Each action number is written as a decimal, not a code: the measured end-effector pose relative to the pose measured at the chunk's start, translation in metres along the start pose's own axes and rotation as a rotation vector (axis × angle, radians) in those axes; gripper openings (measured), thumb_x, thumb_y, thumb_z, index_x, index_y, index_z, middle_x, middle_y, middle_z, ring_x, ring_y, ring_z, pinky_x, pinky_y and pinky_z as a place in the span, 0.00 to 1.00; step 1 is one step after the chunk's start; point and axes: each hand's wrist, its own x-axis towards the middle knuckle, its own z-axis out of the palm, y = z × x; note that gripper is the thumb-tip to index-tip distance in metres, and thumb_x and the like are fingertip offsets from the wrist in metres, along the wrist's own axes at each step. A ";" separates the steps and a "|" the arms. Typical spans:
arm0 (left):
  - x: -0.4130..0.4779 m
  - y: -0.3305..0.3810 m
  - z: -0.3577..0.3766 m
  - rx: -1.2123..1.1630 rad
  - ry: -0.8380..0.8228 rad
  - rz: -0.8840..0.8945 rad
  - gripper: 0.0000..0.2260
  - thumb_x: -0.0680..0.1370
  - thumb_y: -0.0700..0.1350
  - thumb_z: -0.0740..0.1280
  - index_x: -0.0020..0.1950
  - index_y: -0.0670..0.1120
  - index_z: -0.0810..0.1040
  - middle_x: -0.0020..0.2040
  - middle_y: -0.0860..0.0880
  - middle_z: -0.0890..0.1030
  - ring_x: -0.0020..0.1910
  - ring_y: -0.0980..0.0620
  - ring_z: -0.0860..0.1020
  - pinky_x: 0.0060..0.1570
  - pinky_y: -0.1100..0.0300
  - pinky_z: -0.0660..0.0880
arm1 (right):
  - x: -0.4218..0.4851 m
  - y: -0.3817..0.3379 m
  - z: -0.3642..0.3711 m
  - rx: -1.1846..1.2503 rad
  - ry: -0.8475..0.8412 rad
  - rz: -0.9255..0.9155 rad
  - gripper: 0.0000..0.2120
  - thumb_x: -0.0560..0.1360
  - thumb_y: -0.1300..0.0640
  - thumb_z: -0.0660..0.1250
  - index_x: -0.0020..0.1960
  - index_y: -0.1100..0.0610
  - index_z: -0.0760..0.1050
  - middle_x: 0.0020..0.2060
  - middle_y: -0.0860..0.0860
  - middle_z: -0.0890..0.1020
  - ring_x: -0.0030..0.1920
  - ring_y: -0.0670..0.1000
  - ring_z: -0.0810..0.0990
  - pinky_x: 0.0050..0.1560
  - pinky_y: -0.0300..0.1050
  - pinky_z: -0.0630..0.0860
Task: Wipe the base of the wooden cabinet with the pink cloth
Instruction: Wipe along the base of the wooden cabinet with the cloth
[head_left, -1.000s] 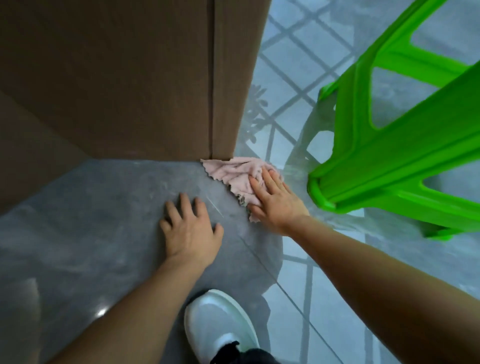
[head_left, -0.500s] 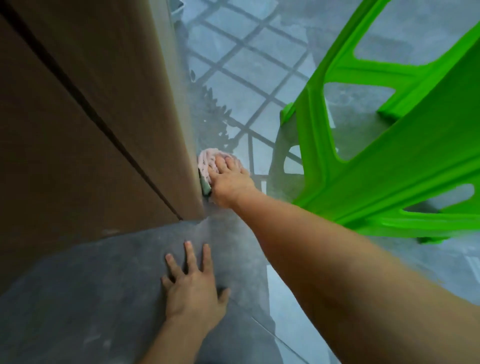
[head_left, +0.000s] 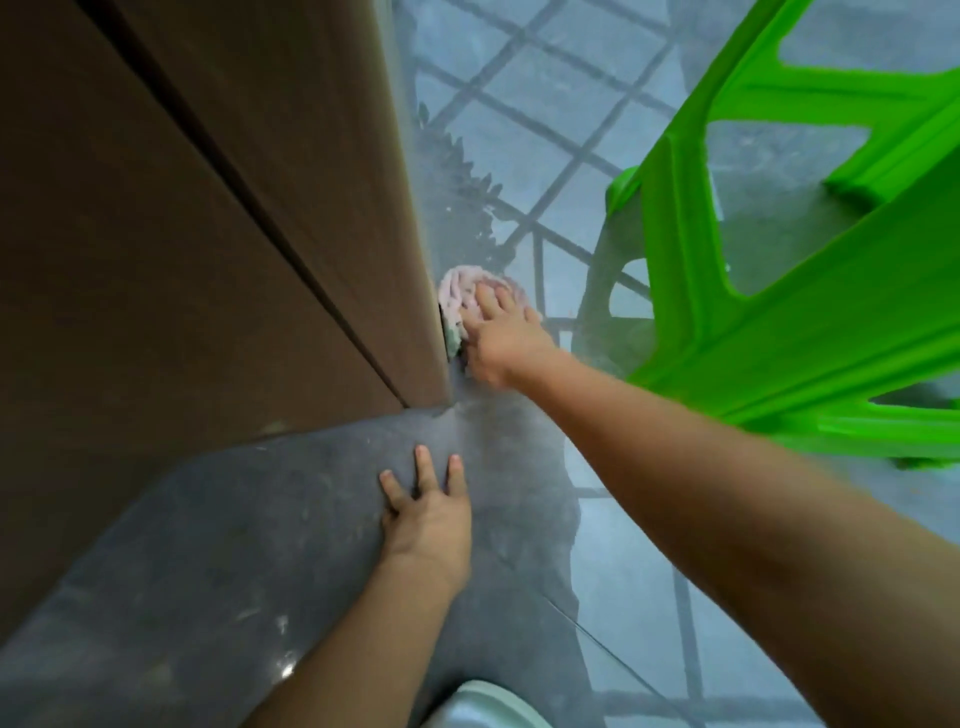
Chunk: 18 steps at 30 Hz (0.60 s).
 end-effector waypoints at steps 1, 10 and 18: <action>0.002 0.000 -0.001 0.025 -0.005 0.004 0.44 0.79 0.41 0.66 0.83 0.48 0.37 0.82 0.38 0.33 0.79 0.24 0.42 0.77 0.37 0.55 | -0.023 -0.002 0.013 0.040 0.037 -0.013 0.30 0.78 0.48 0.56 0.78 0.52 0.54 0.79 0.58 0.47 0.78 0.62 0.44 0.75 0.66 0.47; 0.009 -0.002 -0.010 0.016 -0.070 0.004 0.44 0.78 0.36 0.63 0.82 0.50 0.34 0.81 0.41 0.30 0.79 0.25 0.40 0.76 0.34 0.53 | 0.013 -0.016 0.004 0.067 0.112 0.070 0.32 0.76 0.48 0.57 0.78 0.52 0.54 0.80 0.55 0.48 0.79 0.59 0.44 0.76 0.65 0.44; 0.007 -0.006 0.004 -0.040 -0.029 0.019 0.45 0.78 0.39 0.64 0.81 0.51 0.32 0.80 0.42 0.28 0.78 0.24 0.36 0.76 0.34 0.49 | 0.072 -0.001 -0.025 0.006 -0.003 0.065 0.34 0.75 0.53 0.61 0.79 0.51 0.52 0.80 0.54 0.43 0.78 0.59 0.39 0.76 0.65 0.41</action>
